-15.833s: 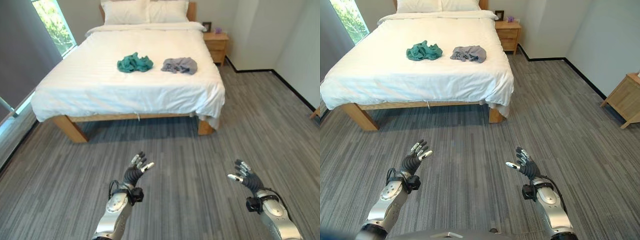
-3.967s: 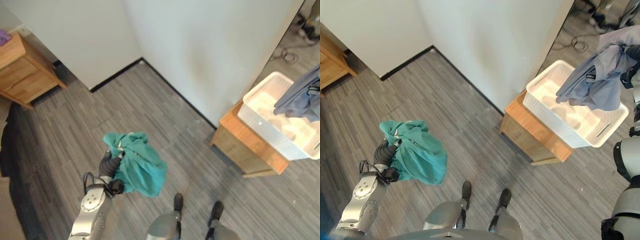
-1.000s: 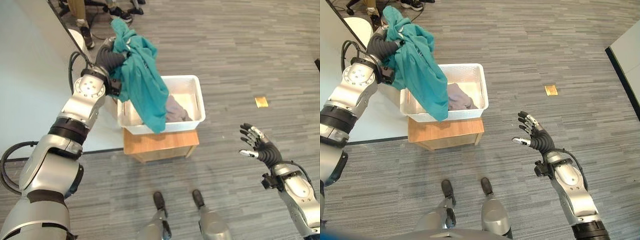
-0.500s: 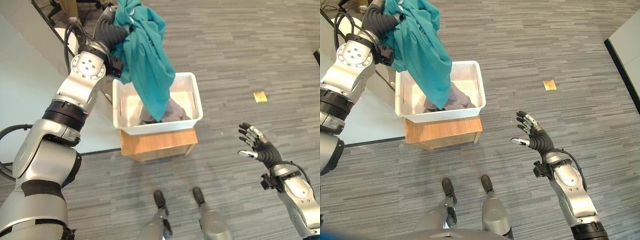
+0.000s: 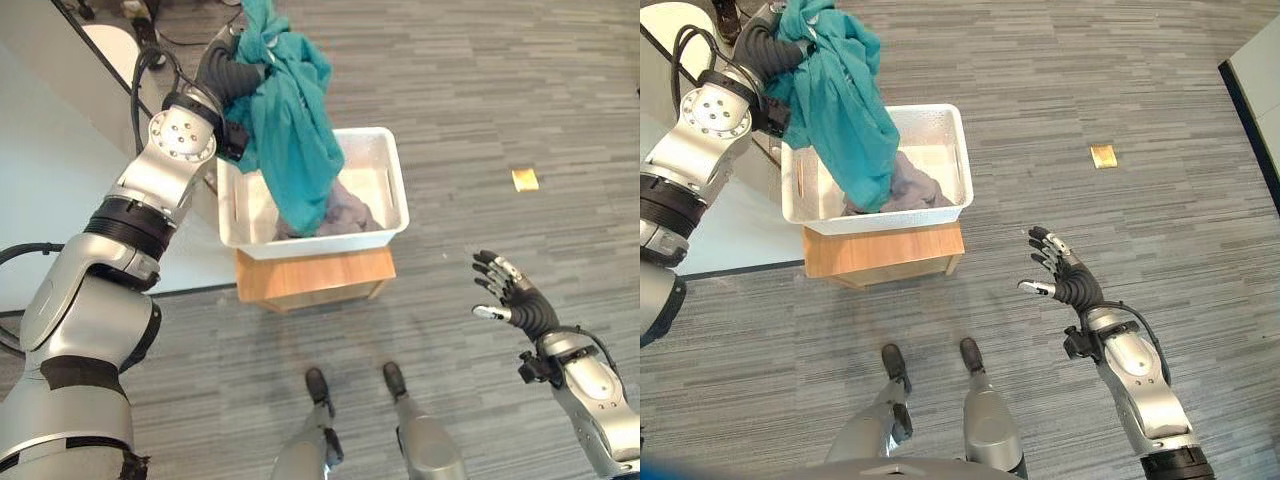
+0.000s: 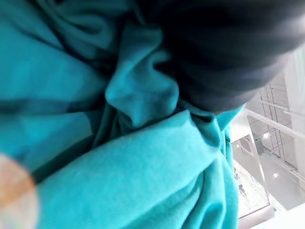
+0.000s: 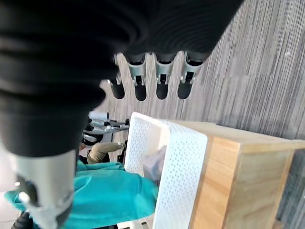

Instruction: Pick up bed clothes into laundry basket.

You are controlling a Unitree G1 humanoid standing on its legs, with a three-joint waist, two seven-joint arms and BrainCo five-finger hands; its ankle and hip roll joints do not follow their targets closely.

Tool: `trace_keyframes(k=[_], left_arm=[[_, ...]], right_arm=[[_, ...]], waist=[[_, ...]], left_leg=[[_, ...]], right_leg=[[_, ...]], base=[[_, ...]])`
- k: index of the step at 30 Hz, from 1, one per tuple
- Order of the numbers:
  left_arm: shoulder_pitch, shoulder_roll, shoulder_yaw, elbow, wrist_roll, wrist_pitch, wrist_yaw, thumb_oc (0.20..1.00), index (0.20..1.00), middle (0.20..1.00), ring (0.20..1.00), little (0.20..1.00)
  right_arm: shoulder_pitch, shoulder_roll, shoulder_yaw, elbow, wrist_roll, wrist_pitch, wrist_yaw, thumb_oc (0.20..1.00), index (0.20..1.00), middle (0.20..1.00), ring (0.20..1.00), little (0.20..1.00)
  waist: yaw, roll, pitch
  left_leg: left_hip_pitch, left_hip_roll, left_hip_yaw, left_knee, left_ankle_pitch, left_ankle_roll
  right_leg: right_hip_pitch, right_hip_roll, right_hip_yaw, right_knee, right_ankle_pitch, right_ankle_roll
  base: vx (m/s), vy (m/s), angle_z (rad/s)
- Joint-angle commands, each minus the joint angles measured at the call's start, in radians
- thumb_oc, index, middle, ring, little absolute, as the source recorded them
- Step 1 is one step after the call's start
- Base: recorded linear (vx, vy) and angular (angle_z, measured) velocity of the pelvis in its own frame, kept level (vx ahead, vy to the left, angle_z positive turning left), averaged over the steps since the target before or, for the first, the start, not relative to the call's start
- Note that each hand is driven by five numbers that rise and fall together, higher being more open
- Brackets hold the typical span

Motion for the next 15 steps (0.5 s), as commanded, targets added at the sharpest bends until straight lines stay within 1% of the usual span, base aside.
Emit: trace_keyframes(k=[1,3,4,5,6,9,11,13,15], left_arm=[[-0.096,0.007,0.007,0.089,0.099,-0.042,-0.010,0.200,0.200,0.200,0.200,0.200],[-0.078,-0.016,-0.008,0.092,0.149,-0.035,-0.016,0.200,0.200,0.200,0.200,0.200],[-0.073,-0.022,-0.014,0.089,0.167,-0.030,-0.018,0.536,0.536,0.536,0.536,0.536],[-0.070,-0.030,-0.017,0.091,0.180,-0.027,-0.015,0.699,0.699,0.699,0.699,0.699],[-0.068,-0.039,-0.022,0.090,0.196,-0.026,-0.017,1.000,1.000,1.000,1.000,1.000],[-0.078,-0.059,-0.033,0.078,0.216,-0.025,-0.009,1.000,1.000,1.000,1.000,1.000],[-0.100,-0.078,-0.038,0.075,0.200,-0.028,0.001,1.000,1.000,1.000,1.000,1.000],[-0.108,-0.079,-0.041,0.078,0.192,-0.028,0.002,1.000,1.000,1.000,1.000,1.000],[-0.112,-0.076,-0.045,0.051,0.171,-0.035,-0.005,1.000,1.000,1.000,1.000,1.000]], right_arm=[[-0.042,-0.035,-0.044,-0.039,-0.020,-0.070,0.000,1.000,1.000,1.000,1.000,1.000],[-0.036,-0.032,-0.042,-0.047,-0.018,-0.074,0.001,1.000,1.000,1.000,1.000,1.000],[-0.032,-0.033,-0.043,-0.050,-0.020,-0.074,0.001,1.000,1.000,1.000,1.000,1.000],[-0.028,-0.034,-0.043,-0.052,-0.023,-0.074,0.001,1.000,1.000,1.000,1.000,1.000],[-0.024,-0.035,-0.043,-0.054,-0.030,-0.075,0.000,1.000,1.000,1.000,1.000,1.000],[-0.017,-0.036,-0.049,-0.059,-0.036,-0.075,0.001,1.000,1.000,1.000,1.000,1.000],[-0.009,-0.047,-0.059,-0.073,-0.030,-0.076,0.007,1.000,1.000,1.000,1.000,1.000],[-0.010,-0.053,-0.059,-0.074,-0.030,-0.074,0.008,1.000,1.000,1.000,1.000,1.000],[-0.019,-0.068,-0.058,-0.075,-0.025,-0.070,0.014,1.000,1.000,1.000,1.000,1.000]], waist=[[0.026,0.004,0.000],[0.024,-0.001,0.005],[0.024,-0.001,0.006],[0.025,-0.001,0.007],[0.026,-0.001,0.007],[0.027,0.000,0.007],[0.030,0.008,0.001],[0.031,0.013,-0.004],[0.034,0.026,-0.014]], left_leg=[[0.020,0.005,-0.027,0.006,-0.017,-0.042],[0.009,0.006,-0.033,0.006,-0.013,-0.043],[0.007,0.006,-0.034,0.006,-0.013,-0.043],[0.006,0.006,-0.035,0.006,-0.013,-0.042],[0.005,0.006,-0.036,0.006,-0.013,-0.042],[0.009,0.006,-0.039,0.006,-0.013,-0.043],[0.017,0.005,-0.044,0.006,-0.014,-0.042],[0.024,0.004,-0.046,0.006,-0.014,-0.043],[0.039,0.002,-0.052,0.006,-0.016,-0.045]], right_leg=[[-0.001,-0.023,-0.054,0.028,0.040,0.085],[-0.009,-0.020,-0.051,0.025,0.039,0.084],[-0.009,-0.020,-0.052,0.025,0.038,0.083],[-0.009,-0.019,-0.053,0.024,0.037,0.083],[-0.009,-0.019,-0.054,0.023,0.036,0.083],[-0.007,-0.018,-0.056,0.024,0.033,0.082],[0.000,-0.019,-0.058,0.027,0.025,0.081],[0.005,-0.019,-0.059,0.028,0.021,0.080],[0.019,-0.020,-0.065,0.033,0.014,0.078]], base=[[-0.03,-0.004,-0.05],[-0.02,-0.002,-0.05],[0.00,0.000,0.00],[0.00,0.000,0.00],[-0.01,-0.008,0.03],[-0.01,-0.007,0.04],[-0.02,-0.014,0.06],[0.00,0.000,0.00],[-0.01,-0.034,-0.02]])
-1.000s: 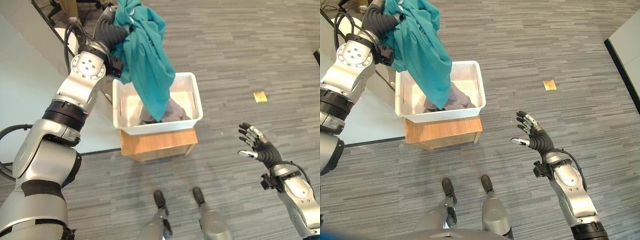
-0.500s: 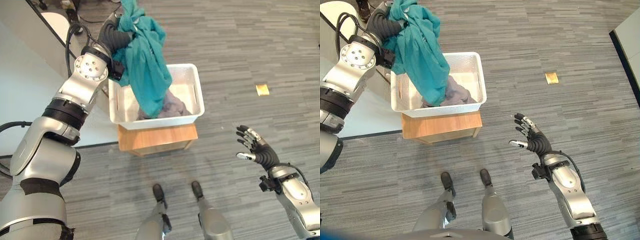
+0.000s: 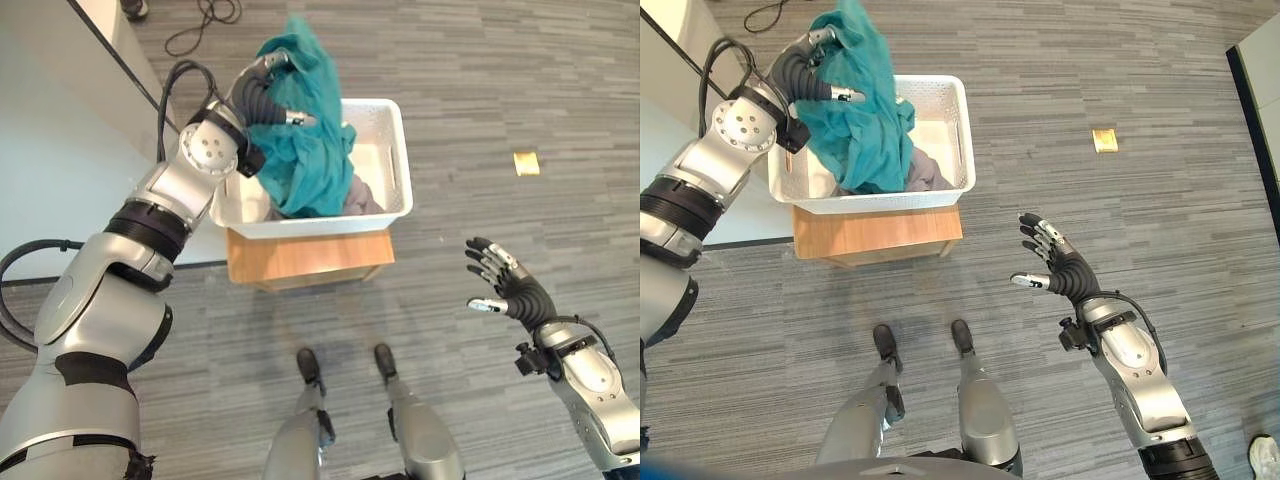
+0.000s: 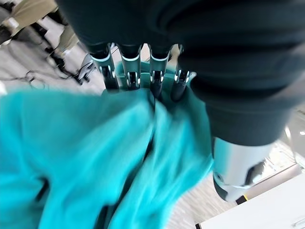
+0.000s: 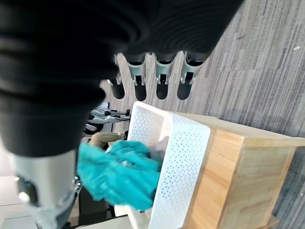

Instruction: Pick up bed clothes into laundry basket.

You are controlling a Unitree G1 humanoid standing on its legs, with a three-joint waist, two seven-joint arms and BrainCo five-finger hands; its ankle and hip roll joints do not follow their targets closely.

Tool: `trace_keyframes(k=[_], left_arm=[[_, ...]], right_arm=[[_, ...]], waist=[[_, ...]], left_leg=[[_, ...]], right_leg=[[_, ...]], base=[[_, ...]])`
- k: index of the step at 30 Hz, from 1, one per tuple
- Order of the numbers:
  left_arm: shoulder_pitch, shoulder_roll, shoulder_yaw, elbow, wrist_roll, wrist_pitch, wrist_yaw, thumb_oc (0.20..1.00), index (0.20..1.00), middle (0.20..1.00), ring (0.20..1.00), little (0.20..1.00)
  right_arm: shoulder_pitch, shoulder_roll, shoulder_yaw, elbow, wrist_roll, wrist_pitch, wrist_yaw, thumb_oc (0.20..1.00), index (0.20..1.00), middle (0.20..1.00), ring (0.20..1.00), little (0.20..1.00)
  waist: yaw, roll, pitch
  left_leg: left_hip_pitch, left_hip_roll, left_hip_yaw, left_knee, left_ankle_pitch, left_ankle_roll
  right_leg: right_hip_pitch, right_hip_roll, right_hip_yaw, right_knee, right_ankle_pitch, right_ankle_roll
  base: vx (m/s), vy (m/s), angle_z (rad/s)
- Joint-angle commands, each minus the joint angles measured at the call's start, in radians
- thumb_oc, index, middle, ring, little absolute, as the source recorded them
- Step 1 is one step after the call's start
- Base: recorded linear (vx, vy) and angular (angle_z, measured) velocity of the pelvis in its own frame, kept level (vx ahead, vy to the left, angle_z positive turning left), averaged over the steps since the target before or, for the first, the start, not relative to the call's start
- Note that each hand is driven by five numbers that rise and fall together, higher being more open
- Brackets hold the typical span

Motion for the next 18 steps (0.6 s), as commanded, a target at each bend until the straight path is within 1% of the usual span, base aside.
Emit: trace_keyframes(k=[1,7,9,12,14,17,18], left_arm=[[-0.087,-0.034,0.025,0.016,-0.010,-0.056,0.021,1.000,1.000,1.000,1.000,1.000],[-0.067,-0.030,0.009,-0.029,-0.009,-0.057,-0.004,1.000,1.000,1.000,1.000,1.000],[-0.054,-0.029,0.013,-0.063,-0.020,-0.059,-0.007,1.000,1.000,1.000,1.000,1.000],[-0.036,-0.028,0.027,-0.081,-0.033,-0.063,-0.007,1.000,1.000,1.000,1.000,1.000],[0.033,-0.034,0.089,-0.154,-0.091,-0.079,0.007,1.000,1.000,1.000,1.000,1.000],[0.199,-0.052,0.237,-0.270,-0.198,-0.096,0.034,1.000,1.000,1.000,1.000,1.000],[0.207,-0.051,0.243,-0.276,-0.197,-0.095,0.035,1.000,1.000,1.000,1.000,1.000]], right_arm=[[0.012,-0.055,-0.059,-0.026,-0.023,-0.064,0.015,1.000,1.000,1.000,1.000,1.000],[0.012,-0.064,-0.066,-0.029,-0.023,-0.056,0.023,1.000,1.000,1.000,1.000,1.000],[0.005,-0.062,-0.069,-0.027,-0.024,-0.053,0.024,1.000,1.000,1.000,1.000,1.000],[0.006,-0.060,-0.071,-0.027,-0.023,-0.052,0.023,1.000,1.000,1.000,1.000,1.000],[-0.001,-0.049,-0.072,-0.024,-0.025,-0.050,0.019,1.000,1.000,1.000,1.000,1.000],[-0.004,-0.034,-0.088,-0.019,-0.024,-0.042,0.009,1.000,1.000,1.000,1.000,1.000],[-0.002,-0.037,-0.086,-0.020,-0.024,-0.042,0.009,1.000,1.000,1.000,1.000,1.000]], waist=[[0.016,0.043,-0.088],[0.020,0.057,-0.120],[0.024,0.063,-0.139],[0.025,0.066,-0.146],[0.037,0.069,-0.165],[0.060,0.068,-0.194],[0.057,0.070,-0.195]], left_leg=[[0.032,-0.005,-0.049,0.006,-0.029,-0.051],[0.062,-0.007,-0.068,0.006,-0.031,-0.053],[0.078,-0.009,-0.081,0.006,-0.033,-0.054],[0.085,-0.009,-0.087,0.006,-0.034,-0.054],[0.105,-0.011,-0.101,0.006,-0.033,-0.055],[0.130,-0.014,-0.123,0.006,-0.036,-0.053],[0.131,-0.014,-0.123,0.006,-0.036,-0.054]], right_leg=[[0.009,-0.025,-0.043,0.034,-0.005,0.078],[0.043,-0.028,-0.056,0.039,-0.019,0.070],[0.060,-0.026,-0.061,0.051,-0.031,0.066],[0.070,-0.026,-0.062,0.055,-0.036,0.063],[0.092,-0.025,-0.072,0.065,-0.049,0.055],[0.118,-0.023,-0.087,0.079,-0.066,0.044],[0.120,-0.023,-0.088,0.079,-0.067,0.044]], base=[[0.00,-0.038,0.00],[0.01,-0.042,0.10],[0.02,-0.062,0.08],[0.02,-0.034,0.12],[0.02,-0.070,0.18],[0.03,-0.066,0.21],[0.02,-0.074,0.17]])
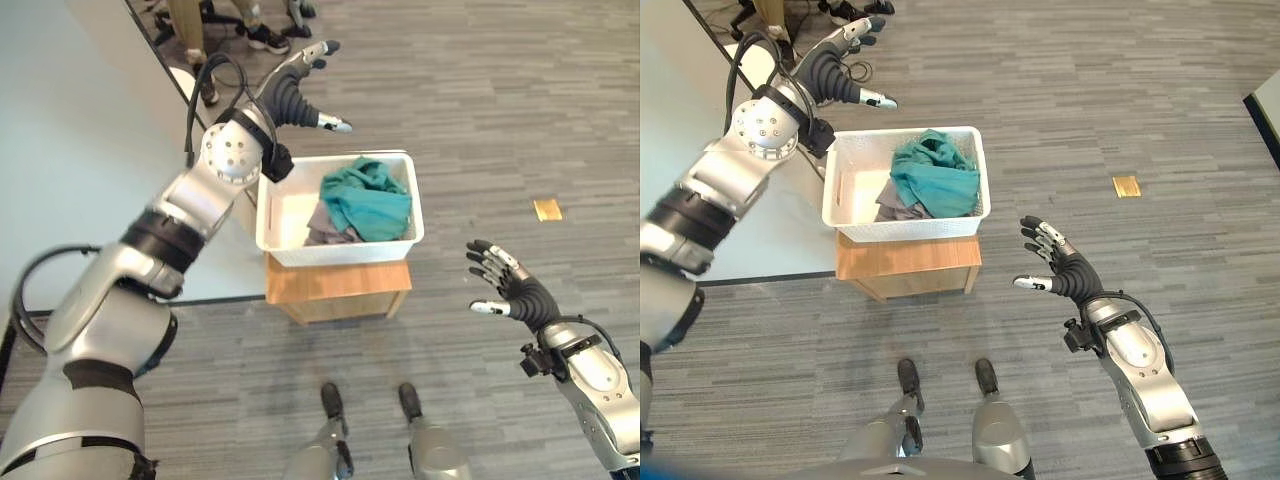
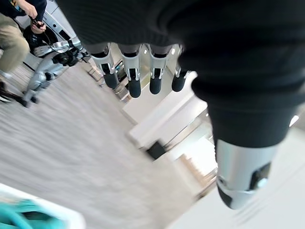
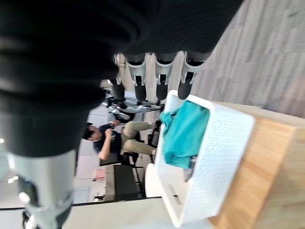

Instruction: Pick up bed clothes into laundry basket.

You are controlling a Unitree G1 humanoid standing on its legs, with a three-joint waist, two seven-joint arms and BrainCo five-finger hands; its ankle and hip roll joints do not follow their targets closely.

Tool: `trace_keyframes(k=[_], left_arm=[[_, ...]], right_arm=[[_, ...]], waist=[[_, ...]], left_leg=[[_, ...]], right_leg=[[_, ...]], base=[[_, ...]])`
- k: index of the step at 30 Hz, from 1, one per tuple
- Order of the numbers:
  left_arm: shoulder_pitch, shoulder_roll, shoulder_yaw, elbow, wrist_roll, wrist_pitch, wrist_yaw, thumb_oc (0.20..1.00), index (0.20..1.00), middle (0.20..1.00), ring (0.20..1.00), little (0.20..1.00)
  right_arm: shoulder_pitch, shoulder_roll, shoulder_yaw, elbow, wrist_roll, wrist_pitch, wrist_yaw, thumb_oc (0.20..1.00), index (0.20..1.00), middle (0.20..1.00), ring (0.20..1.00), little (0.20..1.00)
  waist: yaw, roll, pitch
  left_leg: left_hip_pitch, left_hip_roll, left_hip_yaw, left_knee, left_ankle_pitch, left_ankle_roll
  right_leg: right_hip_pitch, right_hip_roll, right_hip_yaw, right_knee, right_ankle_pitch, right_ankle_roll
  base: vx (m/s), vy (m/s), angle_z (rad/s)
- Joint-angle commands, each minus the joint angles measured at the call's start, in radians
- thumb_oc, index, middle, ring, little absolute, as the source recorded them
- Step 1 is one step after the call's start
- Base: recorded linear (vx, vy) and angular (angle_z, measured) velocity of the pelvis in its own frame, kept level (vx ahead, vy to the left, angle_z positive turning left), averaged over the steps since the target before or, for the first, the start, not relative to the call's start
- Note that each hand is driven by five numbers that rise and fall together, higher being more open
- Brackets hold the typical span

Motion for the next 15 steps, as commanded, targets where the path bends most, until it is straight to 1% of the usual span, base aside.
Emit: trace_keyframes(k=[1,2,3,4,5,6,7,8,9,10,11,12,13,14,15], left_arm=[[0.080,-0.024,0.155,-0.007,-0.143,-0.072,0.043,1.000,1.000,1.000,1.000,1.000],[0.190,-0.038,0.224,-0.075,-0.163,-0.064,0.047,1.000,1.000,1.000,1.000,1.000],[0.374,-0.050,0.319,-0.190,-0.178,-0.055,0.036,1.000,1.000,1.000,1.000,1.000],[0.386,-0.051,0.326,-0.198,-0.176,-0.051,0.037,1.000,1.000,1.000,1.000,1.000],[0.507,-0.063,0.386,-0.271,-0.175,-0.046,0.026,1.000,1.000,1.000,1.000,1.000],[0.689,-0.093,0.466,-0.366,-0.150,-0.032,0.000,1.000,1.000,1.000,1.000,1.000],[0.699,-0.094,0.470,-0.373,-0.149,-0.029,0.000,1.000,1.000,1.000,1.000,1.000],[0.812,-0.113,0.518,-0.411,-0.137,-0.022,-0.018,1.000,1.000,1.000,1.000,1.000],[0.821,-0.114,0.522,-0.418,-0.136,-0.019,-0.018,1.000,1.000,1.000,1.000,1.000],[0.993,-0.149,0.575,-0.476,-0.131,-0.002,-0.056,1.000,1.000,1.000,1.000,1.000],[1.062,-0.171,0.589,-0.479,-0.128,0.006,-0.064,1.000,1.000,1.000,1.000,1.000],[1.125,-0.184,0.604,-0.500,-0.126,0.020,-0.079,1.000,1.000,1.000,1.000,1.000],[1.193,-0.219,0.625,-0.502,-0.141,0.027,-0.078,1.000,1.000,1.000,1.000,1.000],[1.236,-0.241,0.630,-0.523,-0.165,0.038,-0.093,1.000,1.000,1.000,1.000,1.000],[1.269,-0.279,0.633,-0.522,-0.205,0.042,-0.087,1.000,1.000,1.000,1.000,1.000]], right_arm=[[0.003,0.012,-0.108,-0.019,-0.015,-0.044,-0.024,1.000,1.000,1.000,1.000,1.000],[0.014,0.024,-0.124,-0.012,-0.012,-0.037,-0.034,1.000,1.000,1.000,1.000,1.000],[0.030,0.060,-0.154,0.010,-0.033,-0.027,-0.057,1.000,1.000,1.000,1.000,1.000],[0.032,0.057,-0.150,0.010,-0.033,-0.027,-0.058,1.000,1.000,1.000,1.000,1.000],[0.040,0.083,-0.164,0.016,-0.041,-0.021,-0.071,1.000,1.000,1.000,1.000,1.000],[0.058,0.130,-0.177,0.019,-0.046,-0.011,-0.071,1.000,1.000,1.000,1.000,1.000],[0.060,0.128,-0.173,0.019,-0.046,-0.011,-0.071,1.000,1.000,1.000,1.000,1.000],[0.065,0.158,-0.180,0.024,-0.039,-0.009,-0.073,1.000,1.000,1.000,1.000,1.000],[0.067,0.157,-0.176,0.024,-0.039,-0.009,-0.074,1.000,1.000,1.000,1.000,1.000],[0.086,0.196,-0.162,0.028,-0.028,-0.003,-0.061,1.000,1.000,1.000,1.000,1.000],[0.088,0.213,-0.143,0.032,-0.014,0.002,-0.054,1.000,1.000,1.000,1.000,1.000],[0.096,0.220,-0.125,0.034,-0.005,0.008,-0.043,1.000,1.000,1.000,1.000,1.000],[0.106,0.231,-0.101,0.038,0.009,0.020,-0.029,1.000,1.000,1.000,1.000,1.000],[0.116,0.232,-0.088,0.036,0.007,0.028,-0.020,1.000,1.000,1.000,1.000,1.000],[0.119,0.234,-0.064,0.027,0.000,0.034,-0.012,1.000,1.000,1.000,1.000,1.000]], waist=[[0.064,-0.021,-0.089],[0.071,-0.018,-0.103],[0.101,-0.018,-0.114],[0.096,-0.016,-0.121],[0.111,-0.015,-0.130],[0.134,-0.016,-0.144],[0.130,-0.017,-0.149],[0.150,-0.016,-0.152],[0.146,-0.017,-0.157],[0.167,-0.018,-0.173],[0.184,-0.014,-0.178],[0.192,-0.013,-0.186],[0.211,-0.012,-0.189],[0.217,-0.012,-0.191],[0.233,-0.016,-0.193]], left_leg=[[0.050,-0.005,-0.050,0.007,-0.040,-0.043],[0.057,-0.007,-0.061,0.007,-0.041,-0.042],[0.067,-0.007,-0.077,0.007,-0.031,-0.040],[0.068,-0.008,-0.078,0.007,-0.041,-0.040],[0.072,-0.008,-0.087,0.007,-0.039,-0.039],[0.074,-0.006,-0.095,0.007,-0.029,-0.037],[0.080,-0.009,-0.096,0.007,-0.040,-0.037],[0.079,-0.007,-0.103,0.007,-0.027,-0.036],[0.084,-0.010,-0.104,0.007,-0.038,-0.036],[0.089,-0.010,-0.118,0.007,-0.038,-0.034],[0.085,-0.009,-0.125,0.007,-0.025,-0.032],[0.087,-0.011,-0.136,0.007,-0.024,-0.031],[0.088,-0.012,-0.146,0.008,-0.020,-0.029],[0.090,-0.013,-0.158,0.010,-0.019,-0.029],[0.095,-0.017,-0.173,0.013,-0.026,-0.029]], right_leg=[[0.003,-0.019,-0.016,0.081,-0.047,0.045],[0.014,-0.018,-0.024,0.083,-0.053,0.039],[0.028,-0.013,-0.035,0.087,-0.054,0.029],[0.031,-0.015,-0.037,0.084,-0.060,0.029],[0.038,-0.012,-0.043,0.085,-0.063,0.023],[0.046,-0.006,-0.049,0.085,-0.059,0.013],[0.054,-0.009,-0.051,0.083,-0.068,0.013],[0.056,-0.005,-0.057,0.085,-0.065,0.008],[0.062,-0.007,-0.058,0.083,-0.074,0.009],[0.074,-0.005,-0.072,0.083,-0.081,0.002],[0.073,0.000,-0.079,0.086,-0.077,-0.002],[0.080,0.001,-0.087,0.088,-0.083,-0.005],[0.087,0.002,-0.096,0.090,-0.086,-0.009],[0.094,0.002,-0.104,0.091,-0.092,-0.012],[0.107,0.002,-0.115,0.092,-0.106,-0.016]], base=[[0.03,-0.080,0.22],[0.00,-0.134,0.18],[0.03,-0.082,0.25],[0.01,-0.074,0.23],[0.00,-0.060,0.39],[0.00,-0.060,0.40],[-0.04,-0.065,0.27],[0.04,-0.026,0.08],[0.00,-0.067,0.22],[0.00,-0.061,0.31],[-0.04,-0.072,0.40],[-0.05,-0.057,0.22],[-0.03,-0.060,0.29],[0.00,-0.079,0.33],[0.00,-0.083,0.37]])
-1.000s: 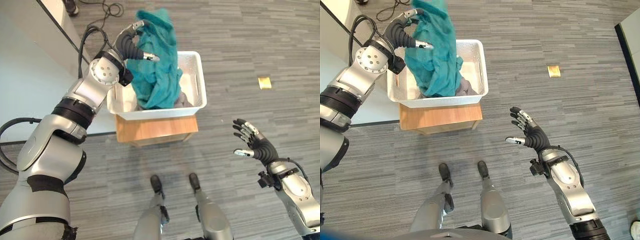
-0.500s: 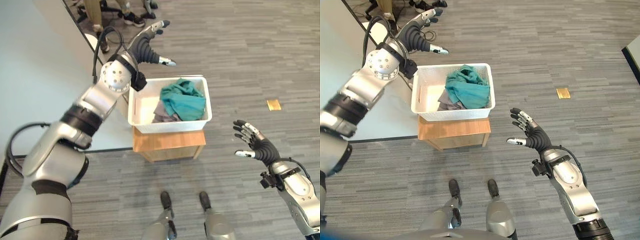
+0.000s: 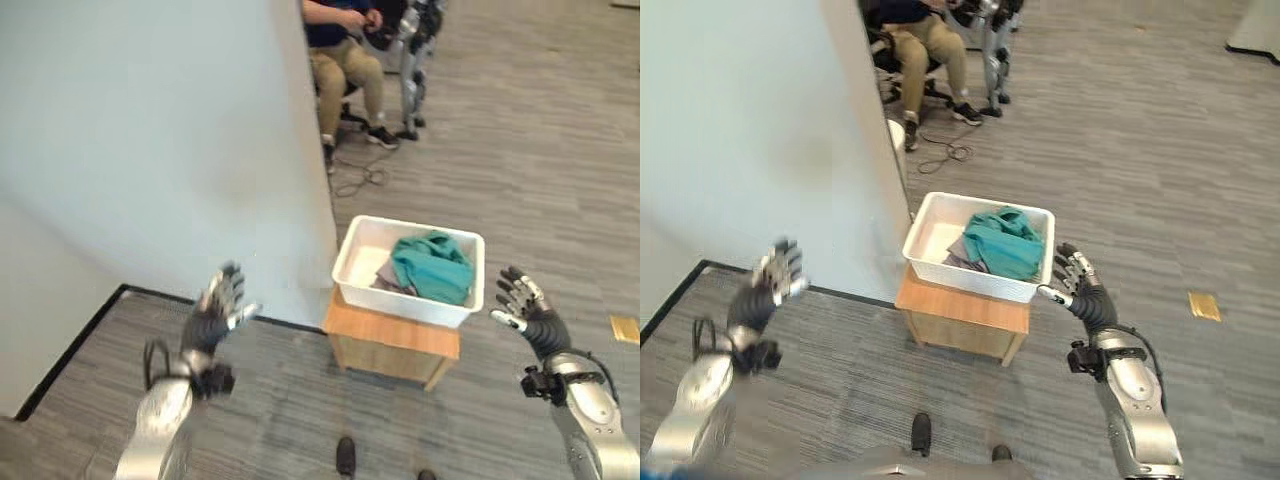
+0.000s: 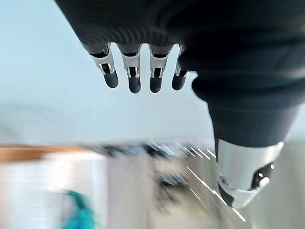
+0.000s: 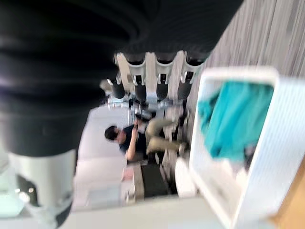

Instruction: Pick up bed clothes into laundry basket.

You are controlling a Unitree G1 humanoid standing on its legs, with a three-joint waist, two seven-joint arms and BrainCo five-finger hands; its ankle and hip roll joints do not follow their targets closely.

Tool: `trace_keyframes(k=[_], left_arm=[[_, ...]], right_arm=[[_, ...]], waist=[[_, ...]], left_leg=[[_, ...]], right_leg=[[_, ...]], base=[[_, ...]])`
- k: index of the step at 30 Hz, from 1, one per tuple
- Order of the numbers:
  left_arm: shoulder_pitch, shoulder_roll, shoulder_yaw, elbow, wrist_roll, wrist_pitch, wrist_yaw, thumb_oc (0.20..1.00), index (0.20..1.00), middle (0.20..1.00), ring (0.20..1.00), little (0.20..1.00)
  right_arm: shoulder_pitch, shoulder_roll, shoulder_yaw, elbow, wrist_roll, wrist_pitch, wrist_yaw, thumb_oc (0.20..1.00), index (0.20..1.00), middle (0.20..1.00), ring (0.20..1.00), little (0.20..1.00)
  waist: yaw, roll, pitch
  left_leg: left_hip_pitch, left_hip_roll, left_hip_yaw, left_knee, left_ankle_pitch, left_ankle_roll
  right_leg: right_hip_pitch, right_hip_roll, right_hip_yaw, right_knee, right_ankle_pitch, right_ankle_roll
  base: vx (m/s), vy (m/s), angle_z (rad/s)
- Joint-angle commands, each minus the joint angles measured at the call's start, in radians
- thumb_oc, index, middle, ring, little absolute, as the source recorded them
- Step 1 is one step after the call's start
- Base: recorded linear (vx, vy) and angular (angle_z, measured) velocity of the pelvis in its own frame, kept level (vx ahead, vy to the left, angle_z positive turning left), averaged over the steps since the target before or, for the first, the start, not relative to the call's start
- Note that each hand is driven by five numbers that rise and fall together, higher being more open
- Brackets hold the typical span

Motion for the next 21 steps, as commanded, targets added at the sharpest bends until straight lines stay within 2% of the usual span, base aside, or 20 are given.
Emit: trace_keyframes(k=[1,6,8,10,11,12,13,14,15,16,17,18,19,20,21], left_arm=[[-0.085,-0.034,0.034,-0.005,-0.081,-0.015,-0.039,1.000,1.000,1.000,1.000,1.000],[-0.059,-0.052,0.023,-0.023,-0.084,-0.003,-0.056,1.000,1.000,1.000,1.000,1.000],[-0.061,-0.052,0.034,-0.041,-0.065,0.001,-0.056,1.000,1.000,1.000,1.000,1.000],[-0.072,-0.064,0.043,-0.048,-0.066,-0.005,-0.049,1.000,1.000,1.000,1.000,1.000],[-0.080,-0.069,0.050,-0.047,-0.065,-0.008,-0.045,1.000,1.000,1.000,1.000,1.000],[-0.085,-0.073,0.056,-0.039,-0.057,-0.007,-0.042,1.000,1.000,1.000,1.000,1.000],[-0.089,-0.082,0.069,-0.030,-0.045,-0.003,-0.041,1.000,1.000,1.000,1.000,1.000],[-0.093,-0.083,0.086,-0.021,-0.027,-0.002,-0.037,1.000,1.000,1.000,1.000,1.000],[-0.094,-0.081,0.096,-0.018,-0.015,0.005,-0.040,1.000,1.000,1.000,1.000,1.000],[-0.102,-0.073,0.103,-0.018,0.002,0.001,-0.034,1.000,1.000,1.000,1.000,1.000],[-0.106,-0.071,0.106,-0.015,0.013,0.001,-0.019,1.000,1.000,1.000,1.000,1.000],[-0.091,-0.096,0.136,-0.021,0.015,-0.006,-0.004,1.000,1.000,1.000,1.000,1.000],[-0.087,-0.097,0.136,-0.025,0.015,-0.004,-0.003,1.000,1.000,1.000,1.000,1.000],[-0.091,-0.107,0.144,-0.024,0.018,0.000,0.013,1.000,1.000,1.000,1.000,1.000],[-0.099,-0.108,0.155,-0.022,0.025,-0.001,0.028,1.000,1.000,1.000,1.000,1.000]], right_arm=[[-0.008,-0.015,0.037,-0.045,0.021,-0.013,0.045,1.000,1.000,1.000,1.000,1.000],[-0.014,-0.042,0.049,-0.057,0.002,-0.013,0.057,1.000,1.000,1.000,1.000,1.000],[-0.042,-0.068,0.059,-0.056,-0.017,-0.021,0.058,1.000,1.000,1.000,1.000,1.000],[-0.072,-0.093,0.066,-0.041,-0.015,-0.026,0.051,1.000,1.000,1.000,1.000,1.000],[-0.103,-0.113,0.072,-0.026,-0.023,-0.031,0.045,1.000,1.000,1.000,1.000,1.000],[-0.117,-0.123,0.071,-0.026,-0.039,-0.031,0.033,1.000,1.000,1.000,1.000,1.000],[-0.127,-0.129,0.066,-0.030,-0.064,-0.029,0.022,1.000,1.000,1.000,1.000,1.000],[-0.129,-0.128,0.046,-0.041,-0.078,-0.031,0.007,1.000,1.000,1.000,1.000,1.000],[-0.127,-0.117,0.033,-0.047,-0.078,-0.031,-0.012,1.000,1.000,1.000,1.000,1.000],[-0.130,-0.107,0.022,-0.045,-0.072,-0.036,-0.024,1.000,1.000,1.000,1.000,1.000],[-0.134,-0.093,0.021,-0.038,-0.083,-0.042,-0.042,1.000,1.000,1.000,1.000,1.000],[-0.120,-0.063,0.012,-0.027,-0.099,-0.034,-0.042,1.000,1.000,1.000,1.000,1.000],[-0.118,-0.063,0.012,-0.027,-0.101,-0.033,-0.041,1.000,1.000,1.000,1.000,1.000],[-0.118,-0.051,0.017,-0.020,-0.111,-0.035,-0.040,1.000,1.000,1.000,1.000,1.000],[-0.128,-0.043,0.020,-0.012,-0.118,-0.031,-0.050,1.000,1.000,1.000,1.000,1.000]], waist=[[0.021,-0.026,-0.030],[0.063,-0.028,-0.023],[0.097,-0.033,0.006],[0.128,-0.038,0.052],[0.129,-0.041,0.069],[0.113,-0.049,0.068],[0.096,-0.054,0.057],[0.072,-0.060,0.041],[0.064,-0.063,0.036],[0.057,-0.062,0.029],[0.059,-0.061,0.023],[0.091,-0.037,0.002],[0.084,-0.038,0.001],[0.091,-0.035,-0.002],[0.097,-0.031,-0.004]], left_leg=[[0.022,0.005,-0.054,0.013,-0.008,-0.016],[-0.010,0.006,-0.132,0.021,0.025,-0.037],[-0.052,0.000,-0.180,0.059,0.043,-0.058],[-0.118,-0.014,-0.197,0.148,0.040,-0.078],[-0.157,-0.011,-0.138,0.196,0.036,-0.069],[-0.157,0.020,-0.011,0.215,0.015,-0.048],[-0.152,0.060,0.155,0.229,-0.004,-0.031],[-0.119,0.107,0.329,0.237,-0.047,-0.034],[-0.106,0.136,0.429,0.268,-0.083,-0.026],[-0.098,0.167,0.525,0.293,-0.093,-0.023],[-0.089,0.173,0.549,0.296,-0.122,-0.019],[-0.069,0.126,0.486,0.206,-0.107,-0.017],[-0.064,0.117,0.479,0.194,-0.102,-0.013],[-0.052,0.093,0.449,0.191,-0.116,0.004],[-0.031,0.072,0.423,0.181,-0.132,0.023]], right_leg=[[-0.022,0.005,0.000,0.092,-0.035,-0.003],[-0.005,0.019,-0.060,0.089,-0.052,-0.021],[0.002,0.025,-0.096,0.080,-0.055,-0.033],[0.004,0.015,-0.146,0.082,-0.058,-0.038],[-0.004,0.007,-0.189,0.082,-0.045,-0.038],[-0.006,-0.003,-0.225,0.084,-0.046,-0.038],[-0.011,-0.007,-0.270,0.082,-0.045,-0.037],[-0.002,-0.010,-0.319,0.083,-0.065,-0.033],[0.006,-0.014,-0.351,0.081,-0.077,-0.039],[0.011,-0.024,-0.401,0.085,-0.077,-0.044],[0.016,-0.030,-0.435,0.097,-0.086,-0.044],[0.035,-0.049,-0.488,0.134,-0.091,-0.032],[0.036,-0.055,-0.496,0.140,-0.094,-0.027],[0.025,-0.091,-0.528,0.246,-0.096,-0.021],[0.003,-0.124,-0.533,0.350,-0.056,-0.007]], base=[[0.00,-0.084,0.30],[-0.04,-0.087,0.48],[-0.07,-0.110,0.47],[-0.16,-0.086,0.82],[-0.19,-0.042,1.45],[-0.18,-0.014,1.72],[-0.06,-0.042,1.34],[-0.06,-0.020,1.97],[-0.06,0.000,2.05],[-0.09,0.067,1.84],[0.07,0.209,1.20],[0.12,0.208,1.27],[0.22,0.259,1.57],[0.19,0.181,1.24],[0.30,0.343,1.15]])
